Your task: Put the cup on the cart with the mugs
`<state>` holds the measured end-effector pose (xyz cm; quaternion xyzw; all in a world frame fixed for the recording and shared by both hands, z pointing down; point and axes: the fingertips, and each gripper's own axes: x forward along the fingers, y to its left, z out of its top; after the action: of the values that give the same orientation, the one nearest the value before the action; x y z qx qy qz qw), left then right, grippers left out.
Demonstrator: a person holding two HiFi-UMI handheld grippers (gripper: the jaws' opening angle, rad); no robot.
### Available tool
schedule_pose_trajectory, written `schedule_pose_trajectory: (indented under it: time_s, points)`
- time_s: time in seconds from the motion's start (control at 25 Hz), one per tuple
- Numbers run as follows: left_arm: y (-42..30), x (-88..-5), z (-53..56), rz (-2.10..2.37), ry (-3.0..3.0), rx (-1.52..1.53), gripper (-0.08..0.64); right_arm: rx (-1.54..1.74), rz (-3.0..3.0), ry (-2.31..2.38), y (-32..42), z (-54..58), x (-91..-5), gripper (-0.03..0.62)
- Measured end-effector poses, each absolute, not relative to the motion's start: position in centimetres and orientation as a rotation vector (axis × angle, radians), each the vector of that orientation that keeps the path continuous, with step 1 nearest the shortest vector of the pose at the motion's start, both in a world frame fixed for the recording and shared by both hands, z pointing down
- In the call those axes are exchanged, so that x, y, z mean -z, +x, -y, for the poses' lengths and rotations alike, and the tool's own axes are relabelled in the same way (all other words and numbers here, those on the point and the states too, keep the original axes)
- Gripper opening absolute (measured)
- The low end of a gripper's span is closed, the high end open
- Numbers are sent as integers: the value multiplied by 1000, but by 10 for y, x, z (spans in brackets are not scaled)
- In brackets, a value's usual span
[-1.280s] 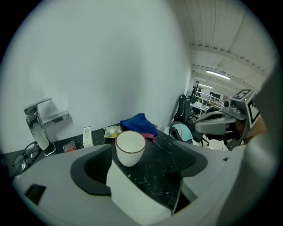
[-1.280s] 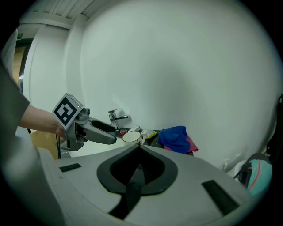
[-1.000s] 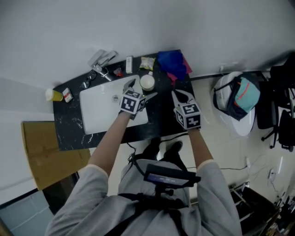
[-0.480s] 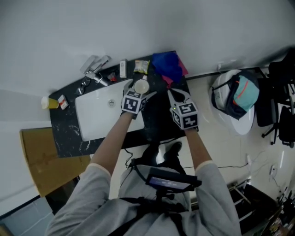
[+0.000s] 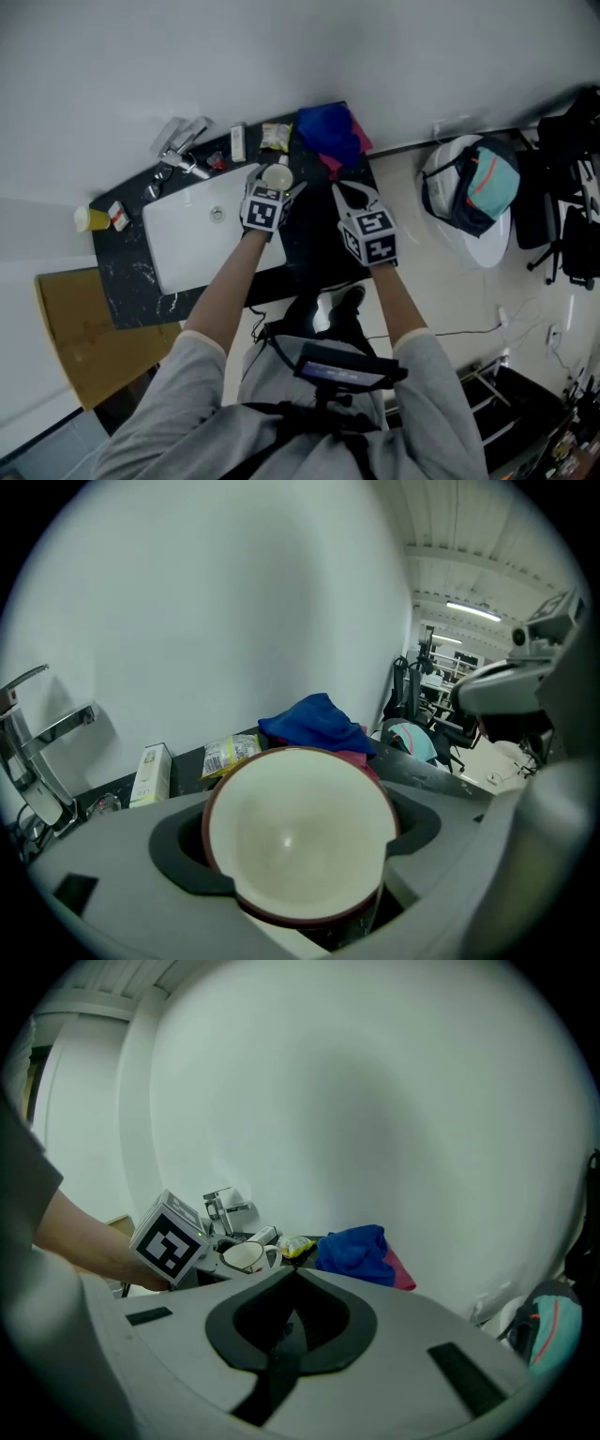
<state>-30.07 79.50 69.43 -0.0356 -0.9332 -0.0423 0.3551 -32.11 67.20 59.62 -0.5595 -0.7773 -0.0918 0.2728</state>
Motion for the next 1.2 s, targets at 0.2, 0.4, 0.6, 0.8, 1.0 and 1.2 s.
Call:
schedule_pose_trajectory:
  time_s: [0.2, 0.4, 0.6, 0.8, 1.0, 1.2]
  points:
    - [-303, -693, -795, 2432, -100, 97, 434, 246, 2093, -1504, -322, -672, -598, -2]
    - [-301, -690, -796, 2428, -85, 101, 433, 246, 2081, -1516, -319, -673, -599, -2]
    - [-295, -668, -793, 2451, -52, 80, 433, 246, 2081, -1529, -316, -670, -596, -2]
    - [-282, -619, -780, 2490, 11, 73, 433, 212, 2115, -1537, -310, -655, -574, -2]
    - [-267, -575, -757, 2523, 109, -3, 433, 172, 2189, -1538, -297, -631, -544, -2]
    - [-272, -548, -727, 2538, 246, -81, 433, 126, 2261, -1492, -291, -606, -529, -2]
